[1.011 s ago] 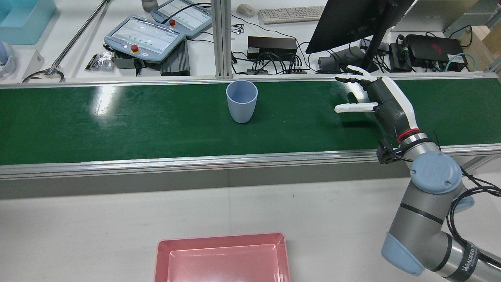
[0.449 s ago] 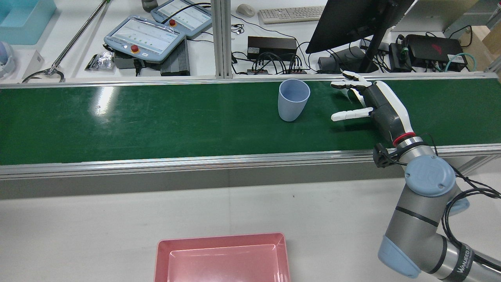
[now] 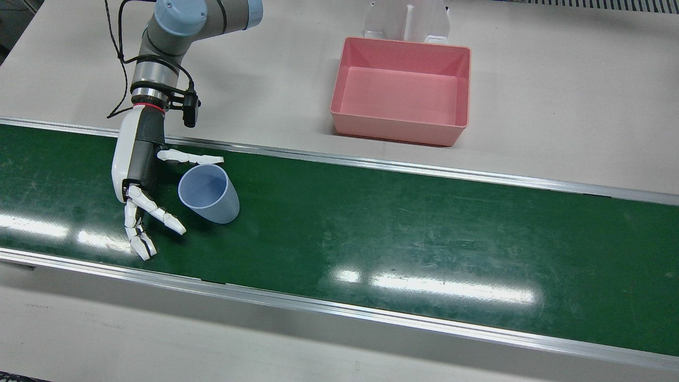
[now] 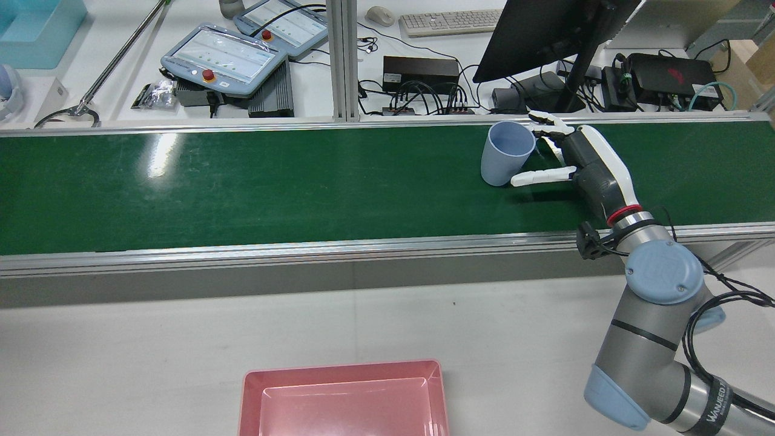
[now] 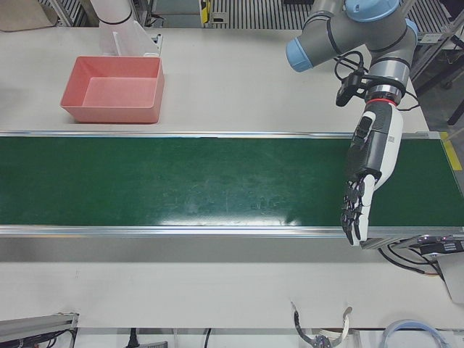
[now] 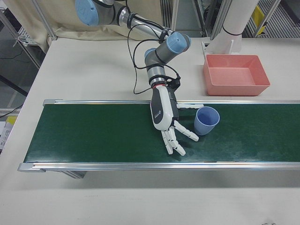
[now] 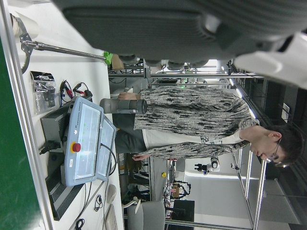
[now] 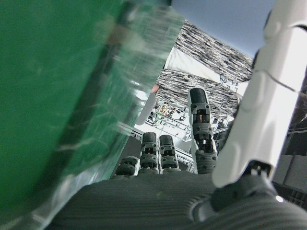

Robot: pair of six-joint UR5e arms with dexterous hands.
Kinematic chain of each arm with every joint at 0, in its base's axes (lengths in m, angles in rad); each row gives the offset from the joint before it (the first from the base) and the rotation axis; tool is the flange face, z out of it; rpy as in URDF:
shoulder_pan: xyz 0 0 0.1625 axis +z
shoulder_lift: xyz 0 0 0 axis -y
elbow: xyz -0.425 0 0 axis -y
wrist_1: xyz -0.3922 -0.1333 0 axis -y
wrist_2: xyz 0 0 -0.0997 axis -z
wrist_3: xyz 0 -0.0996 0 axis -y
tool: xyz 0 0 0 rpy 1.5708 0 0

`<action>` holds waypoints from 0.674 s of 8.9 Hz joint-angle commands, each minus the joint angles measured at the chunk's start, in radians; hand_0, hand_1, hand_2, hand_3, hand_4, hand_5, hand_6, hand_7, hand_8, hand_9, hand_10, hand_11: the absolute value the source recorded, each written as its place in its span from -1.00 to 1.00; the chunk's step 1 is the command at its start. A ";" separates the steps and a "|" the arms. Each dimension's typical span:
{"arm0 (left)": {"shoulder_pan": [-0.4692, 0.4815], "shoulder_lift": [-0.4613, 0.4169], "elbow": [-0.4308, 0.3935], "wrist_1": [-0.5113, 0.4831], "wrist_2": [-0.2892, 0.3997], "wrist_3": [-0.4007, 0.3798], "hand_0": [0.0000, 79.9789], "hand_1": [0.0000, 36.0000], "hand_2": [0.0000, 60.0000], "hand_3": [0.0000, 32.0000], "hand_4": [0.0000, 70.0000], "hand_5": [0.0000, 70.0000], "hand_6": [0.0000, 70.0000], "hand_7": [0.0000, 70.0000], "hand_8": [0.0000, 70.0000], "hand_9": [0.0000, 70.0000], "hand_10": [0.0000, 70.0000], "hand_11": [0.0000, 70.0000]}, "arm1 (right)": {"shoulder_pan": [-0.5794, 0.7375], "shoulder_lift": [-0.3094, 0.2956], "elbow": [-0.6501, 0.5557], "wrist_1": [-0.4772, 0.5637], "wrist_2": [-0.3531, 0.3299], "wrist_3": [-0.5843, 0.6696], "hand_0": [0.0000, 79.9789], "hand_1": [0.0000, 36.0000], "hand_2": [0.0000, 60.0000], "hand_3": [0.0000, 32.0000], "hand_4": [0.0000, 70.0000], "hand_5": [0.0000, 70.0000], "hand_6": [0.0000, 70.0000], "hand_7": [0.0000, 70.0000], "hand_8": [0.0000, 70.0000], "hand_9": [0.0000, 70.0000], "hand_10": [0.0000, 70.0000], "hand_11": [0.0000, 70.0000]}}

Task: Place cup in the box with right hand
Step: 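Close the right hand fingers around the pale blue cup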

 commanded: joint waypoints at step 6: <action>0.000 0.001 0.000 0.000 0.000 0.000 -1.00 -1.00 -1.00 -1.00 -1.00 -1.00 -1.00 -1.00 -1.00 -1.00 -1.00 -1.00 | 0.012 -0.015 0.009 -0.014 0.082 -0.014 0.30 0.99 1.00 -1.00 0.88 -0.59 -0.06 1.00 0.45 1.00 0.01 0.47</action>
